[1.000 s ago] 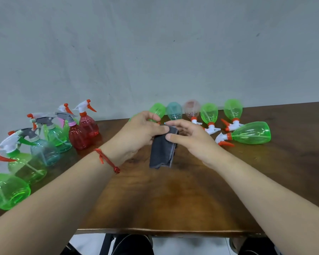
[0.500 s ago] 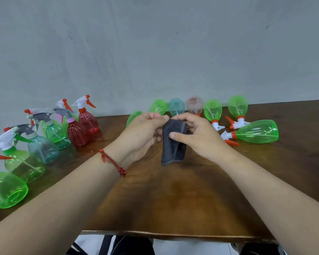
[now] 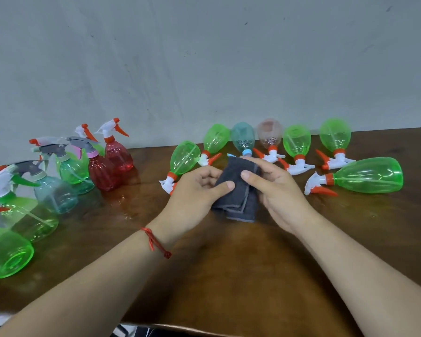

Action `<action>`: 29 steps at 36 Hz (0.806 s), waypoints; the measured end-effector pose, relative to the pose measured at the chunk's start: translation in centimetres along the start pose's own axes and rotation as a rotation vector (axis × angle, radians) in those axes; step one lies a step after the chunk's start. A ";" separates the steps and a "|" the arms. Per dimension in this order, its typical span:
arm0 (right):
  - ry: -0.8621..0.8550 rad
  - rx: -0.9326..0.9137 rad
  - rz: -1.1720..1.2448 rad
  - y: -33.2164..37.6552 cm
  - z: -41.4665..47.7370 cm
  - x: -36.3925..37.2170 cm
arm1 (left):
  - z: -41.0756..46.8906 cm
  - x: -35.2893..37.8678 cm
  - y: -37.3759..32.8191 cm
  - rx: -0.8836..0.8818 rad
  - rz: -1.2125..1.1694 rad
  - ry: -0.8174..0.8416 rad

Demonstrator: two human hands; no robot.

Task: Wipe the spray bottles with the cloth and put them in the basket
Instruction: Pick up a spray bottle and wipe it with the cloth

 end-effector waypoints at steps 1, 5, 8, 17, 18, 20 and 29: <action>0.021 0.046 0.081 -0.5 -0.2 0.2 | 0.0 0.0 0.2 0.008 -0.011 -0.029; 0.065 0.168 0.168 -1.4 -0.7 0.2 | 0.2 1.0 0.5 -0.053 -0.074 0.089; -0.012 0.193 0.221 -1.4 -0.7 -0.7 | 0.6 0.1 0.4 -0.058 0.079 0.118; -0.082 0.211 0.400 -1.9 -0.3 -1.9 | 7.0 -12.4 2.0 -0.058 1.732 0.182; -0.087 0.228 0.398 -2.0 -0.4 -1.9 | 7.5 -12.9 2.2 -0.045 1.847 0.229; -0.109 0.268 0.383 -2.4 -0.5 -2.1 | 8.2 -13.3 2.6 0.003 2.076 0.340; -0.017 0.298 0.274 -1.8 -0.2 -2.8 | 10.8 -13.5 3.3 -0.018 2.440 0.574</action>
Point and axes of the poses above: each hand's wrist, its own z-axis towards the middle knuckle, its own x-axis out of the palm, y = z × x, the point moved 5 cm from there along z, towards the middle knuckle, and after that the axes turned 11 degrees about y, right-handed, at the moved point
